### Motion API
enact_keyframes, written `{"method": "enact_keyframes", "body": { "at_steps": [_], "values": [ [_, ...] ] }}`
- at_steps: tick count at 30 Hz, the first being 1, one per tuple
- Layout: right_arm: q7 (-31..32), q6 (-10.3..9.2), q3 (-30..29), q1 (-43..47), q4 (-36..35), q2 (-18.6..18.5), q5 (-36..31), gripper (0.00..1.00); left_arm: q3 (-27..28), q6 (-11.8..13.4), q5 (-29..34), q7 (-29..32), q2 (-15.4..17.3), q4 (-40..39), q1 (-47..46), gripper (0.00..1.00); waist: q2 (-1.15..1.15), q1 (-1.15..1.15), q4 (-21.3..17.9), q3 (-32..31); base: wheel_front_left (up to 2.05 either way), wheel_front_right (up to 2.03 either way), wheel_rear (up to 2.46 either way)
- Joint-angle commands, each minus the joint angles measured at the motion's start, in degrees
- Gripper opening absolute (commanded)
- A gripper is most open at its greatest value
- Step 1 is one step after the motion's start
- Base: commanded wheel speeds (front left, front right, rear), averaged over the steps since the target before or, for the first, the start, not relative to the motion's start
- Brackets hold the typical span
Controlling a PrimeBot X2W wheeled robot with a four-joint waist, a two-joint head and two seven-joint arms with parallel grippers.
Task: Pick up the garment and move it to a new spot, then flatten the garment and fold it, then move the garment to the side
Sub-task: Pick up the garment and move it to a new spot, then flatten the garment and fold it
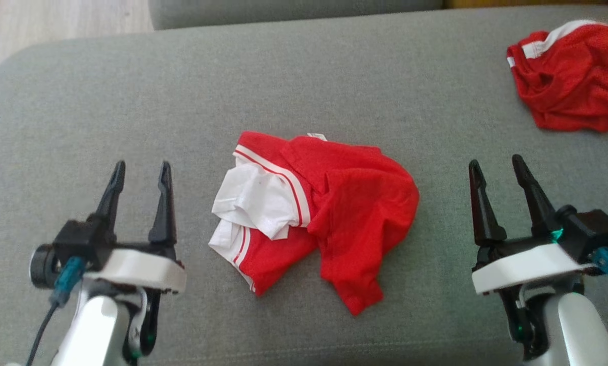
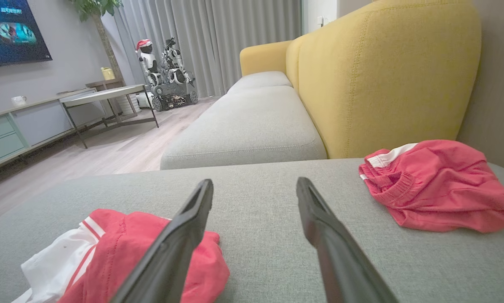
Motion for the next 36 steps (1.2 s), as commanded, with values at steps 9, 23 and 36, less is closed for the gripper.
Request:
{"method": "enact_keyframes", "body": {
  "at_steps": [9, 23, 36],
  "values": [
    [1.2, -0.04, 1.5, 2.4, -1.6, -0.2, -1.1, 1.0, 1.6, -1.0, 0.7, -0.7, 1.9, -3.1, 4.4, 1.0, 0.0, 0.0, 0.1, -4.7, 0.0, 0.0, 0.0],
    [2.3, -0.04, 2.0, 5.2, -2.2, -0.2, -1.2, 1.0, 2.2, -0.9, -0.4, -0.7, 1.9, -2.4, 7.9, 1.0, 0.0, 0.0, -0.2, -7.7, 0.0, 0.0, 0.0],
    [2.4, -0.04, 2.1, 4.9, -2.6, -0.2, -1.1, 1.0, 1.9, -0.8, -0.8, -0.7, 2.3, -2.5, 6.9, 1.0, 0.0, 0.0, 0.0, -7.0, 0.0, 0.0, 0.0]
  ]
}}
